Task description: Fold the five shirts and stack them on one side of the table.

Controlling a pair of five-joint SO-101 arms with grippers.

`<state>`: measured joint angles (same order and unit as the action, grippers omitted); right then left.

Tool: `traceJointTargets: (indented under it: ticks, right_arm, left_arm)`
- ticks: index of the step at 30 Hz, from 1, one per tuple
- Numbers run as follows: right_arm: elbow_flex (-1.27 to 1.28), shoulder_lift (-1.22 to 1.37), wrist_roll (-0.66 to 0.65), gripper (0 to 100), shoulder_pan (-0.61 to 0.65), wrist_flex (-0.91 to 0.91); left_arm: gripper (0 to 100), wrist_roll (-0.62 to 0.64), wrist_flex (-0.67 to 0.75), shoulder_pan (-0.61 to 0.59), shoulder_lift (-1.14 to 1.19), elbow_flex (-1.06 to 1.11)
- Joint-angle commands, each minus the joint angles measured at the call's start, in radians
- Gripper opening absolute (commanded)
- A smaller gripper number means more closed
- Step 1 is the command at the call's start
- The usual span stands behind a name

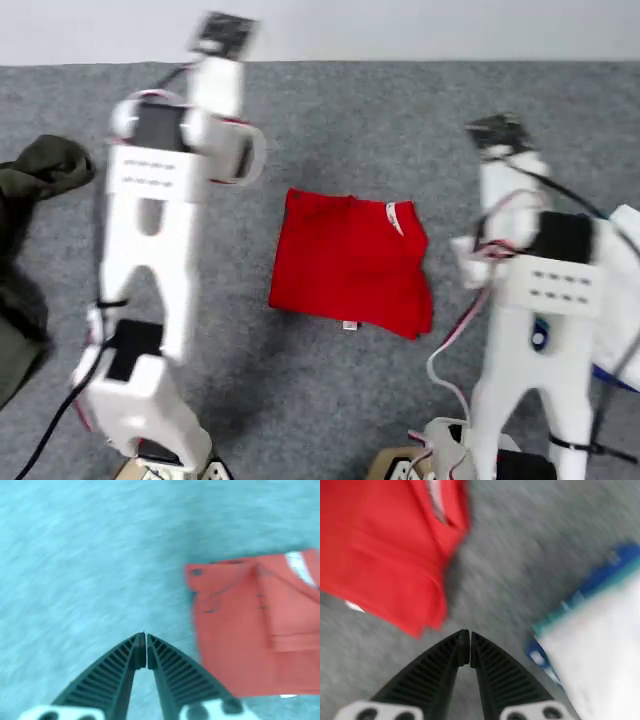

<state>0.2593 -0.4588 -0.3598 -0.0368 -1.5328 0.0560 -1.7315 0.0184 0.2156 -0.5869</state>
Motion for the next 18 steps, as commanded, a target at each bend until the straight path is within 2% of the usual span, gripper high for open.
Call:
traceJointTargets:
  ticks: [1, 8, 13, 18]
  right_arm:
    - [0.124, -0.022, 0.072, 0.9, 0.15, 0.199]
    - [0.373, -0.022, 0.074, 0.9, 0.332, 0.518]
    - [0.52, -0.007, 0.071, 0.9, 0.357, 0.717]
    - [0.529, 0.128, 0.054, 0.9, 0.349, 0.806]
  left_arm:
    - [1, 0.0, -0.023, -0.14, -0.143, 0.081]
    - [1, -0.005, -0.021, -0.267, -0.262, 0.219]
    - [1, -0.005, -0.02, -0.311, -0.313, 0.278]
    - [1, -0.002, -0.02, -0.313, -0.354, 0.346]
